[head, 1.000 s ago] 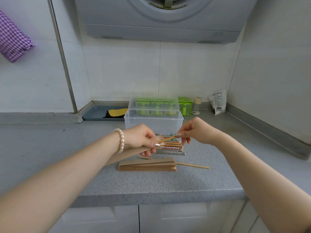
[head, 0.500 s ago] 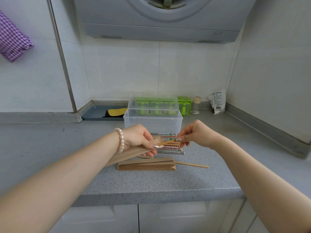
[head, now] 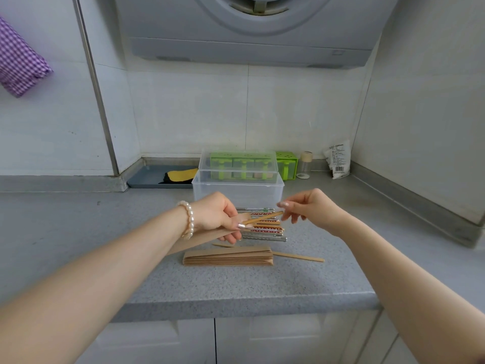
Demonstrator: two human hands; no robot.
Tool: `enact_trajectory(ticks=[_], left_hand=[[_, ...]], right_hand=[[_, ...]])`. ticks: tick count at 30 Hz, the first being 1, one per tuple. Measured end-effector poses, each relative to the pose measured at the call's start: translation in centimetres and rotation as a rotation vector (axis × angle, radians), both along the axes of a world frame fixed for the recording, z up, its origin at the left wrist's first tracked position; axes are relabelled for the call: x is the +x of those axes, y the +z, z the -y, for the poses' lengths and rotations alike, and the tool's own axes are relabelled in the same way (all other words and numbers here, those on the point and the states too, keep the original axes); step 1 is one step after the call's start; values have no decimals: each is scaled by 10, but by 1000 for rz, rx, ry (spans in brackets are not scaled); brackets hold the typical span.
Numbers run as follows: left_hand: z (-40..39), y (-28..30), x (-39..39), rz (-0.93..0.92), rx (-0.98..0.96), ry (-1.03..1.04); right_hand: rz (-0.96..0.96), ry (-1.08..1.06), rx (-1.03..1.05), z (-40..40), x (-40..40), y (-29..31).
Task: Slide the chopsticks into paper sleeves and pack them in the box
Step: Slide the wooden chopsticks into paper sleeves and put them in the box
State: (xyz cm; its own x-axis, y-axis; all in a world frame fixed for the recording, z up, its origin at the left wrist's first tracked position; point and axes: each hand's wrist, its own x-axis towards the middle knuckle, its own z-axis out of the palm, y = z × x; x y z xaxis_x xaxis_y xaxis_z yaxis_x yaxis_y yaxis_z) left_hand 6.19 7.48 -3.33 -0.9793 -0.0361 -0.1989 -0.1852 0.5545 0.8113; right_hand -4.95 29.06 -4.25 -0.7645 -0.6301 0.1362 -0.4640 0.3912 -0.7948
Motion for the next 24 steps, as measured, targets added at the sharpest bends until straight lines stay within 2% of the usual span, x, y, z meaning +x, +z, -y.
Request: enact_trajectory(ticks=[3, 5, 9, 12, 17, 20, 24], left_hand=[[4, -1, 1, -24, -4, 23], [6, -1, 2, -38, 19, 52], [10, 2, 1, 16, 118, 72], [12, 2, 2, 62, 220, 54], [16, 3, 3, 85, 162, 20], [17, 3, 5, 88, 113, 7], [23, 4, 4, 71, 48, 14]], right_hand=[[-101, -19, 276, -8, -10, -16], [-88, -1, 416, -9, -11, -33], [-84, -39, 441, -8, -9, -56], [-181, -31, 455, -11, -10, -65], [-287, -27, 418, -14, -11, -75], [-256, -79, 360, -21, -15, -61], [-56, -131, -17, -46, -22, -12]])
